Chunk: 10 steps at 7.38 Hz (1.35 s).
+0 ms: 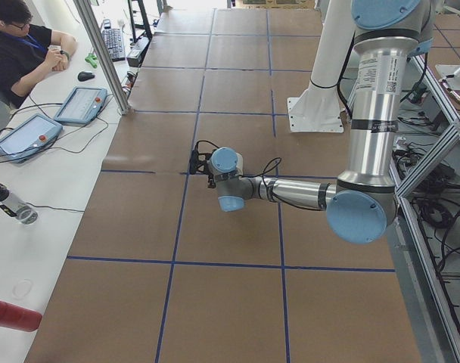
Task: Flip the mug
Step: 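Reach the left gripper to the sideways white mug and grasp its rim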
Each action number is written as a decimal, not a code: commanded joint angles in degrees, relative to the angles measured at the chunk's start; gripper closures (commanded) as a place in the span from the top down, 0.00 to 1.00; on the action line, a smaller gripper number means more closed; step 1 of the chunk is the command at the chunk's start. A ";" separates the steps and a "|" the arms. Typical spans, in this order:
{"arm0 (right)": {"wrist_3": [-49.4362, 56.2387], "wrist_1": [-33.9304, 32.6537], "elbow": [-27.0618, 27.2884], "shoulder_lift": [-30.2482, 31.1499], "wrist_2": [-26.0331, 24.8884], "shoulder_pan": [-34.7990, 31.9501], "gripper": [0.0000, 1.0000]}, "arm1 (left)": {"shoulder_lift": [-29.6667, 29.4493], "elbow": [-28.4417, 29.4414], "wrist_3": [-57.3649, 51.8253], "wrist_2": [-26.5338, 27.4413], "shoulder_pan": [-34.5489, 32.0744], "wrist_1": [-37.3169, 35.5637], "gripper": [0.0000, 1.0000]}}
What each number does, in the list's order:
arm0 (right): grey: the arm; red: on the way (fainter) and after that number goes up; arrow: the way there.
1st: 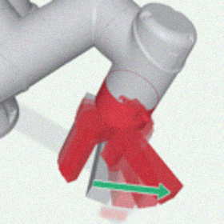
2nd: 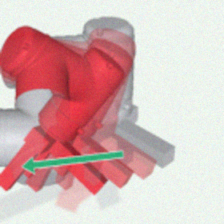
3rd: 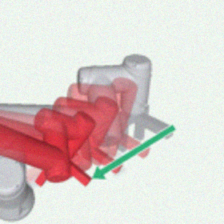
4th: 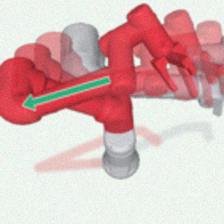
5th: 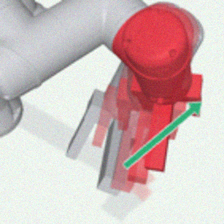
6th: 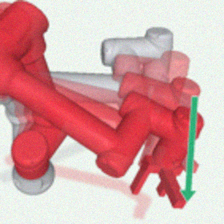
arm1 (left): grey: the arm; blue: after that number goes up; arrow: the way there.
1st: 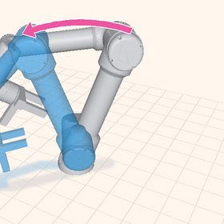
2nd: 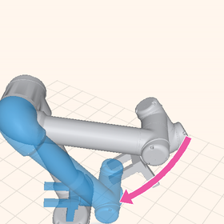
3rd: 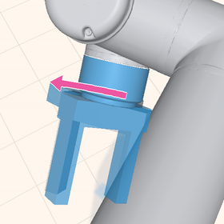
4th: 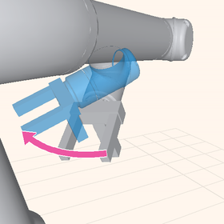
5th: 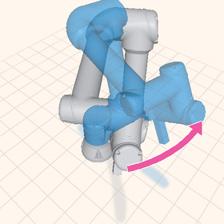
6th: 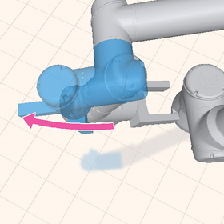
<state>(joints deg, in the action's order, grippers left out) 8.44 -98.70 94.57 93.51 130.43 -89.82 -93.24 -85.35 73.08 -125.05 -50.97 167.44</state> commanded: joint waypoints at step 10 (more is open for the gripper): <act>0.00 0.00 0.00 0.00 0.00 0.00 1.00 | -0.63 5.20 9.88 -10.29 6.15 19.49 0.29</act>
<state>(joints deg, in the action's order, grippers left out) 8.44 -98.70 94.57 93.51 130.43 -89.82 -93.84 -80.08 82.80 -133.27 -44.88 186.19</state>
